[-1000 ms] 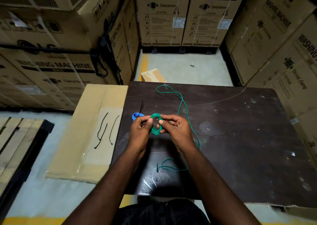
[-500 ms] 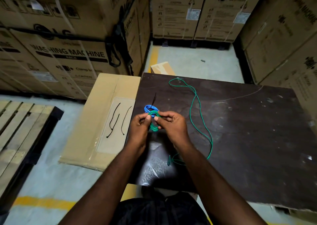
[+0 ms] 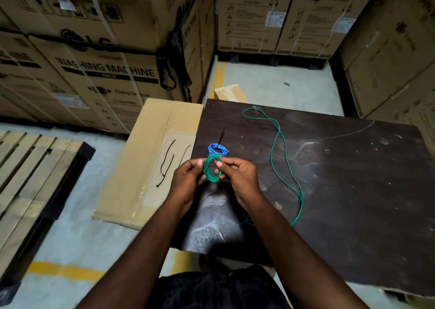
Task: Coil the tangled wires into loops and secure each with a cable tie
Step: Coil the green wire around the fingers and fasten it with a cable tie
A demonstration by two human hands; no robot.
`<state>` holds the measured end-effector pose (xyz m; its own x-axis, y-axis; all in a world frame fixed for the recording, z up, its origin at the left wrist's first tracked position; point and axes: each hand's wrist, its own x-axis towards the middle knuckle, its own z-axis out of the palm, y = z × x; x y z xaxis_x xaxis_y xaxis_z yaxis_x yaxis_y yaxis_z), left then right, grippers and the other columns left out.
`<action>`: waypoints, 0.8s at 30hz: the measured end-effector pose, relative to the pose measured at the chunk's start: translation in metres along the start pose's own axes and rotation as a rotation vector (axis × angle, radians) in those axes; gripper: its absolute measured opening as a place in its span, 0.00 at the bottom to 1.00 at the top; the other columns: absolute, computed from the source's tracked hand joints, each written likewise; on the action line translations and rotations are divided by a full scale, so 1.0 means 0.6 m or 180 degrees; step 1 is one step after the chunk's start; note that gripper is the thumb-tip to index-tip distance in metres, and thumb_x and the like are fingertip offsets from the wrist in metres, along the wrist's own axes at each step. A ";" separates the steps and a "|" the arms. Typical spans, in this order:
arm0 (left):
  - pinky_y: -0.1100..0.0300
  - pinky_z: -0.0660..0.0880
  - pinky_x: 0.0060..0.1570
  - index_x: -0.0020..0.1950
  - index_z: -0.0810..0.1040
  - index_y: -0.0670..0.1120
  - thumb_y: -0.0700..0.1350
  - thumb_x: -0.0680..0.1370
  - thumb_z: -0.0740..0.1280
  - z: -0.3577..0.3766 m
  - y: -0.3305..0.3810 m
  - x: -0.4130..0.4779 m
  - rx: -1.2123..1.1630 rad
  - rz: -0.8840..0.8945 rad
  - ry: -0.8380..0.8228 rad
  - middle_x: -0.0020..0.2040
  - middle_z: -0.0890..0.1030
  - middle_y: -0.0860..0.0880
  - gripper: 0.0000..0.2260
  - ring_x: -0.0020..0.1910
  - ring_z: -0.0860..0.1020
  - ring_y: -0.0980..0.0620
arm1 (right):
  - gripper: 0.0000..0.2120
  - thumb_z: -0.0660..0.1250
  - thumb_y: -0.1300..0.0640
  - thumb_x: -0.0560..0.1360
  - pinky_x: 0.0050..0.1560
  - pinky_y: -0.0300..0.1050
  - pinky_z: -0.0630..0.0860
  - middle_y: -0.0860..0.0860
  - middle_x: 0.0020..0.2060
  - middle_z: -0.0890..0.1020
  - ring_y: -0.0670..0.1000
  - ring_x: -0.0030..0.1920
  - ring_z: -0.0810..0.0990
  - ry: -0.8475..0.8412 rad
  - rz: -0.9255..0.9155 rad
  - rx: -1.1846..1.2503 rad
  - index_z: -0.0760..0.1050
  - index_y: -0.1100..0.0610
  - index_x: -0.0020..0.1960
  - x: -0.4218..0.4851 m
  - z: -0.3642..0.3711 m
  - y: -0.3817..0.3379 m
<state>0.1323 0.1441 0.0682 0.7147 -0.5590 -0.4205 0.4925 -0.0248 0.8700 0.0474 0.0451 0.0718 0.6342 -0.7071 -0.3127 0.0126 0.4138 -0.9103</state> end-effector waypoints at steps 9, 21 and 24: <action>0.58 0.75 0.41 0.53 0.80 0.41 0.37 0.78 0.64 -0.118 -0.053 0.057 0.0789 -0.0056 0.0941 0.39 0.81 0.48 0.08 0.36 0.77 0.52 | 0.06 0.69 0.69 0.72 0.31 0.33 0.75 0.55 0.33 0.84 0.46 0.30 0.80 0.0073 0.0231 0.0056 0.79 0.65 0.49 0.011 0.018 0.021; 0.66 0.68 0.48 0.46 0.83 0.44 0.38 0.73 0.69 -0.165 -0.070 0.098 0.2879 0.0135 0.0898 0.46 0.85 0.47 0.05 0.49 0.81 0.49 | 0.09 0.69 0.69 0.72 0.31 0.34 0.75 0.60 0.37 0.82 0.46 0.30 0.80 0.0021 0.0306 -0.0225 0.78 0.68 0.52 0.033 0.040 0.040; 0.65 0.69 0.45 0.45 0.83 0.45 0.37 0.69 0.72 -0.173 -0.076 0.102 0.3220 0.0211 0.0623 0.42 0.85 0.47 0.07 0.45 0.82 0.48 | 0.10 0.69 0.69 0.72 0.30 0.34 0.75 0.61 0.37 0.82 0.47 0.29 0.79 0.0030 0.0349 -0.0274 0.77 0.69 0.53 0.037 0.047 0.045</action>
<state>0.2050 0.1974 -0.0240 0.8381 -0.4421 -0.3196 -0.1343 -0.7351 0.6646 0.0835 0.0566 0.0480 0.6208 -0.6659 -0.4137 -0.1231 0.4384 -0.8903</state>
